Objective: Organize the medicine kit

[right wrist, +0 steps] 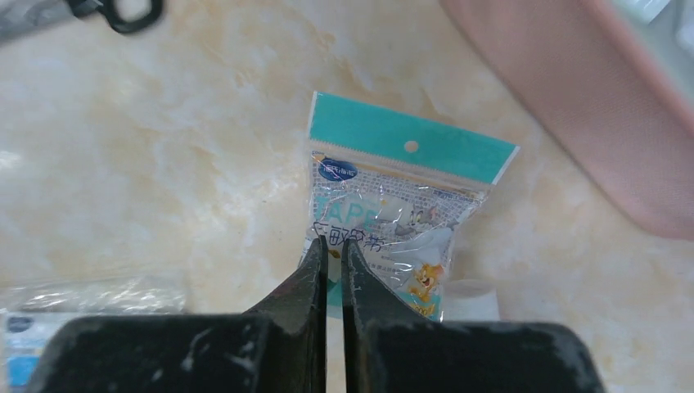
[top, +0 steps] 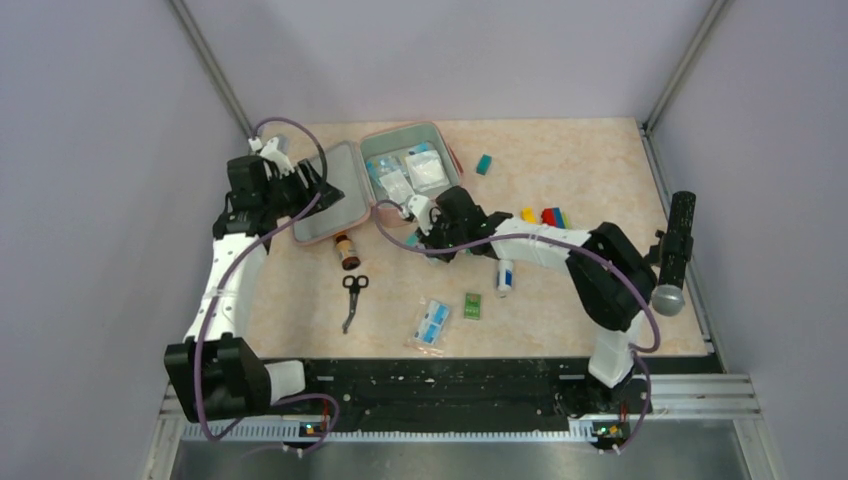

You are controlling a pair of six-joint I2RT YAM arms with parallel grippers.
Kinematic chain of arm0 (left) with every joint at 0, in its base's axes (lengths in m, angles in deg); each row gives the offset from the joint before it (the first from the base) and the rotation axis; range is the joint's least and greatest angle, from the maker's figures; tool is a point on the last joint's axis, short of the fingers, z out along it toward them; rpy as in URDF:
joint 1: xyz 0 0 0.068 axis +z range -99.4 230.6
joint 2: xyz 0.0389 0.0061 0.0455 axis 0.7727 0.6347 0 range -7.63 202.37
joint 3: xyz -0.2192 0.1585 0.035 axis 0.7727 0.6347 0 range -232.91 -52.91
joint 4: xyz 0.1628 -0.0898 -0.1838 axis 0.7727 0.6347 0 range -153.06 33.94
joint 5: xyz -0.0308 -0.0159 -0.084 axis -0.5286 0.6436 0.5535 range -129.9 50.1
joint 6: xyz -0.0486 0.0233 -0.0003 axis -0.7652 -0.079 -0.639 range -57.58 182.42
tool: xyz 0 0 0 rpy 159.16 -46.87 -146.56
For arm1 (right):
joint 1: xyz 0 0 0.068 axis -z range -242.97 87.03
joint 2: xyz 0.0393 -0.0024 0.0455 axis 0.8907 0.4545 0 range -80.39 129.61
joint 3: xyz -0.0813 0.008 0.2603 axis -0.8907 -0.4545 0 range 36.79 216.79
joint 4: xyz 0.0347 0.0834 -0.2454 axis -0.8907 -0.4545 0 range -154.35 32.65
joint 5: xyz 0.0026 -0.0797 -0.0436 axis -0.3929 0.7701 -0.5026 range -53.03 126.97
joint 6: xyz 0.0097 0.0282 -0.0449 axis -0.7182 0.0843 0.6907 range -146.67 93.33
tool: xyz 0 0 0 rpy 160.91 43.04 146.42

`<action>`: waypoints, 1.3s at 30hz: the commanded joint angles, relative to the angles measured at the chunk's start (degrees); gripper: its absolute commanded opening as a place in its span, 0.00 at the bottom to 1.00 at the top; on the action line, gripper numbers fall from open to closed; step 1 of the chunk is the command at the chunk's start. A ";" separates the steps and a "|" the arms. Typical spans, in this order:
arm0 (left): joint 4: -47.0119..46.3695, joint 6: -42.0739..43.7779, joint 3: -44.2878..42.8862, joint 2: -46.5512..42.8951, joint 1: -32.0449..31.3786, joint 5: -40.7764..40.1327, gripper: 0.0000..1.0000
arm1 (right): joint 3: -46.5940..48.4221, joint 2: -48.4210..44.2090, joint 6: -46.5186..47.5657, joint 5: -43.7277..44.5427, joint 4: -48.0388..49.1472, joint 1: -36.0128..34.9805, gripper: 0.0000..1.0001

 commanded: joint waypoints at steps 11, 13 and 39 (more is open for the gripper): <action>4.45 7.51 -8.05 6.70 -2.68 0.96 0.59 | 11.45 -8.23 -0.34 6.79 11.35 3.67 0.00; 5.14 6.78 -8.01 6.54 -2.68 1.91 0.59 | 14.83 -4.14 -1.84 9.62 16.12 4.32 0.00; 19.30 18.13 -5.39 0.94 -2.41 2.43 0.58 | 59.00 39.46 -12.65 4.75 25.57 14.19 0.24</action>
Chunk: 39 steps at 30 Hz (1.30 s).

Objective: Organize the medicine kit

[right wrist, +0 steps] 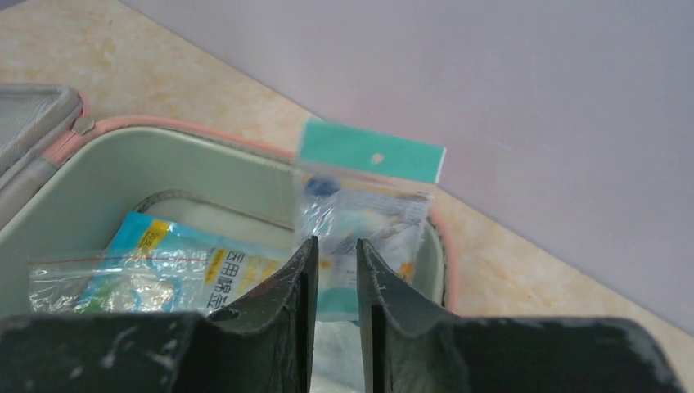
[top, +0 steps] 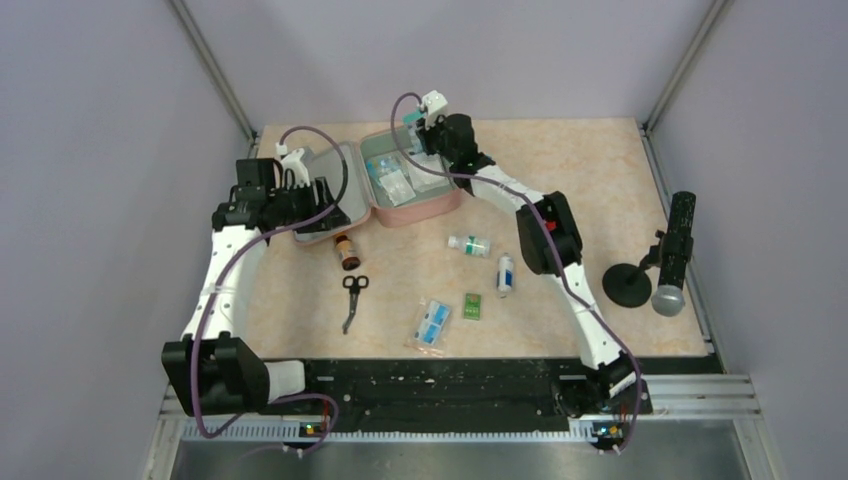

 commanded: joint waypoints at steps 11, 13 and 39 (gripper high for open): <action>-3.70 -0.32 -1.11 2.57 0.53 1.16 0.58 | 2.39 -7.34 -7.42 -11.18 -3.20 1.00 0.45; -4.29 -0.91 -0.93 2.84 0.54 1.54 0.58 | -0.29 -10.97 -6.76 -13.03 -4.94 0.95 0.48; -11.39 13.10 14.88 6.88 -22.86 6.78 0.62 | -66.92 -75.55 10.77 -23.24 -34.14 0.96 0.66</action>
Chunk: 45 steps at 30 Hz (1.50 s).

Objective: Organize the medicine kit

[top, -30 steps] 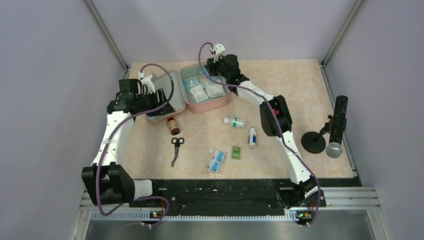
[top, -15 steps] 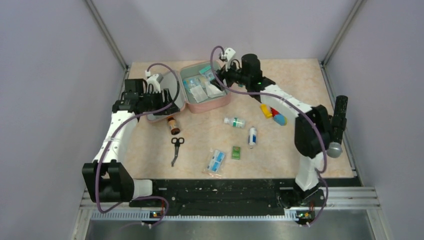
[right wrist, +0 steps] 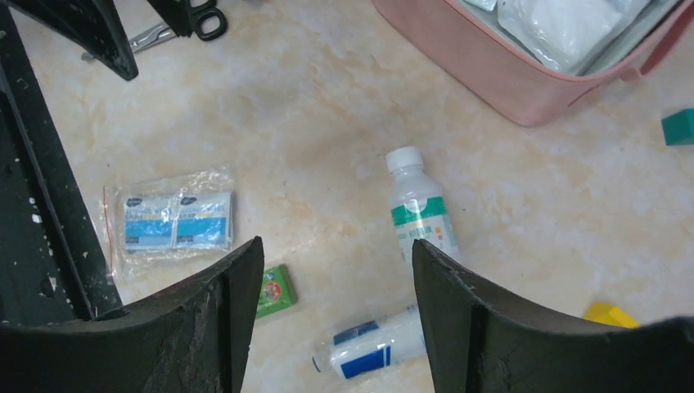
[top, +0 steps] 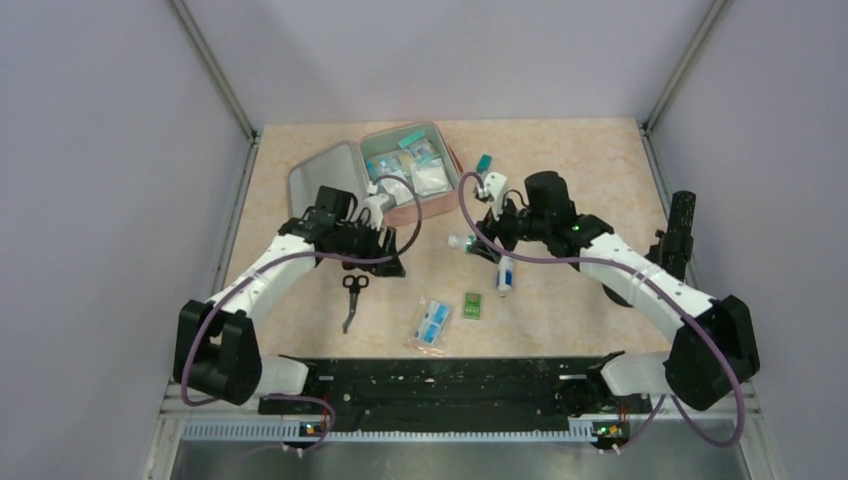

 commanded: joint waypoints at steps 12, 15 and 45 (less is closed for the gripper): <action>-4.58 9.85 -4.04 19.71 -12.93 -2.64 0.52 | -4.10 -8.49 1.42 6.68 0.77 3.00 0.67; -4.11 10.93 -5.66 22.51 -15.46 -4.91 0.49 | -4.52 -8.45 1.87 7.21 0.89 3.57 0.67; 6.86 14.37 -11.90 30.55 -17.56 -6.83 0.21 | -2.82 -7.72 1.49 7.06 0.50 5.73 0.68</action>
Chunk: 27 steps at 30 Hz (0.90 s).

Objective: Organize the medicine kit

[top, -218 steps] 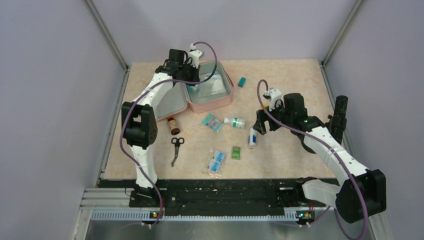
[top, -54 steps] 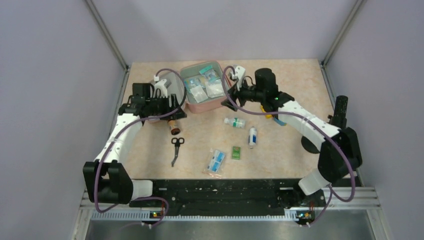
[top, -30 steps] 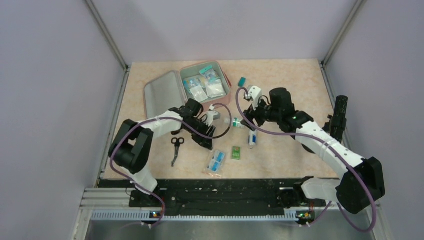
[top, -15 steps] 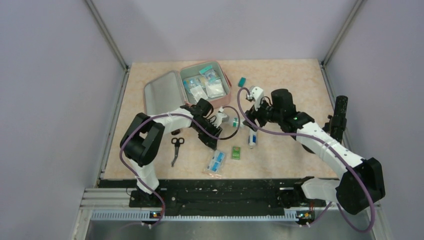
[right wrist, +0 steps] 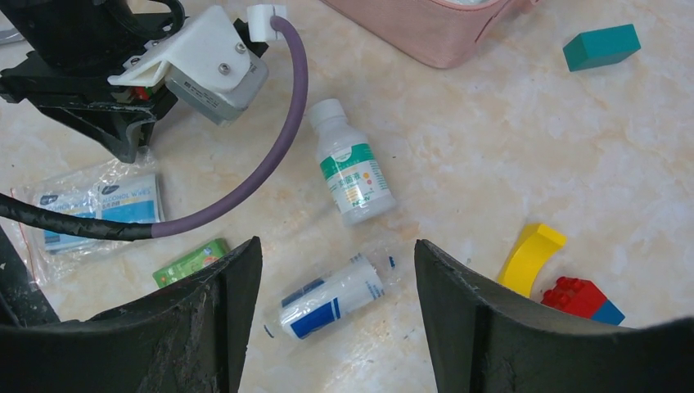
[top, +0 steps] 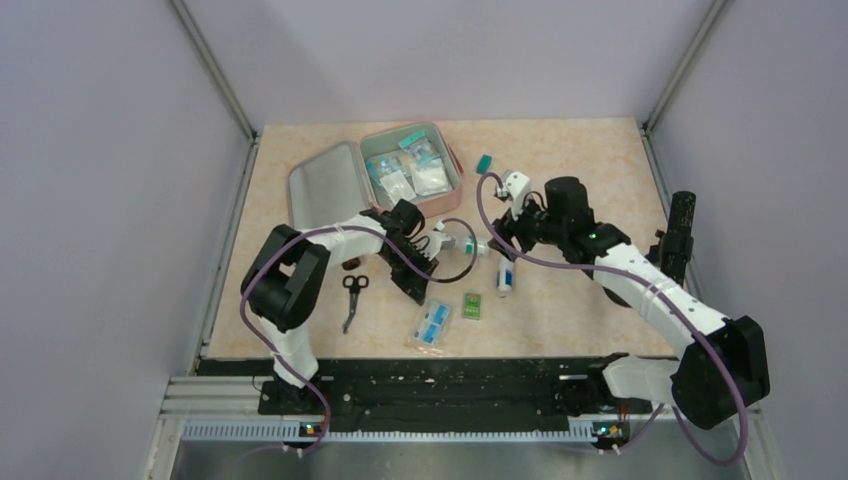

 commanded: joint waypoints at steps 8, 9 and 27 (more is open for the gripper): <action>2.35 5.61 -1.46 -3.71 2.03 5.29 0.00 | 3.21 -1.72 1.16 0.23 -0.48 0.88 0.68; 2.72 7.16 -1.62 -5.49 2.62 6.31 0.00 | 3.23 -1.79 1.34 0.30 -0.75 0.98 0.68; -2.22 -3.28 1.03 -18.74 6.25 5.17 0.55 | 4.61 -1.99 -5.72 4.13 -1.06 1.46 0.71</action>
